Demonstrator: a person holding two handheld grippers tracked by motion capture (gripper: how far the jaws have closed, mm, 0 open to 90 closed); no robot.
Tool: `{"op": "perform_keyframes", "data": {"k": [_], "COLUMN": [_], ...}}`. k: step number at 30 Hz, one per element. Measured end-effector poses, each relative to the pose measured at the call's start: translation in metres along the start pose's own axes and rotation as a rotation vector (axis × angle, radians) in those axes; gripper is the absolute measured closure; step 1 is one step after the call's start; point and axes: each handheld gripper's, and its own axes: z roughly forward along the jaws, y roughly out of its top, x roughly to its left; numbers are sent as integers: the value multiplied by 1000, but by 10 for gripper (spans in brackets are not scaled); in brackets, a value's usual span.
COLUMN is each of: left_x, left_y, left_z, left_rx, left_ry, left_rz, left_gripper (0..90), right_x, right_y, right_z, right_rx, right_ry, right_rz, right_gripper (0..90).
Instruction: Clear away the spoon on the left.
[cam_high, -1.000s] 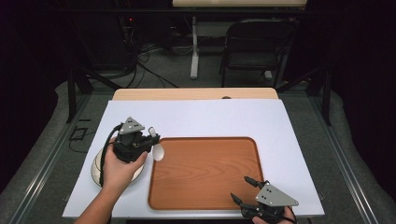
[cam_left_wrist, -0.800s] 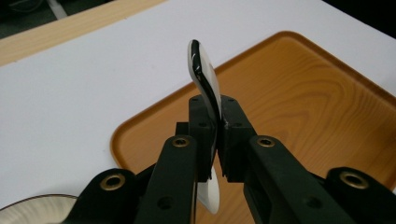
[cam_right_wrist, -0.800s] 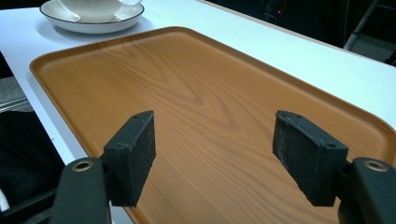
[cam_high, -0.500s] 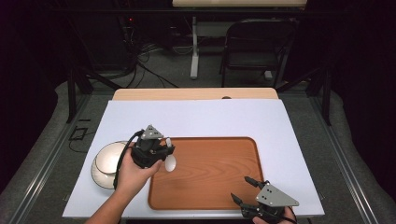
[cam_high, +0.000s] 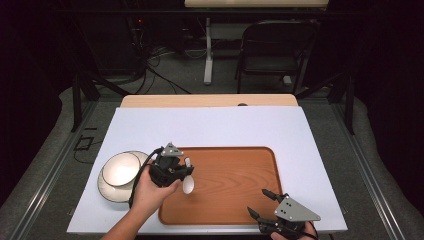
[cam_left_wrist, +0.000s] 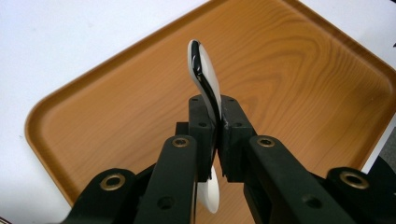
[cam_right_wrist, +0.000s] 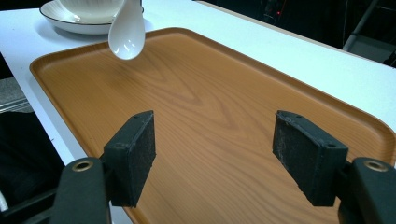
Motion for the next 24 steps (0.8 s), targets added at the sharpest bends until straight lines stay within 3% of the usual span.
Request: {"op": "perform_keyframes", "data": {"k": [11,17,24], "left_x": [4,12,22], "left_y": [-5,-7,-6], "left_z": [13,17,22], "left_rx": [42,41,45], "left_ry": [-17,-38,-26], "left_rz": [-28,-80,-129], "left_gripper": [851,850,838], "right_x": [0,0,0], "right_y": [0,0,0], "right_z": [0,-1,0], "right_rx": [-2,-6,-5], "right_ry": [-1,-5,-3], "right_rz": [0,3,2], "right_gripper": [299,299,299]}}
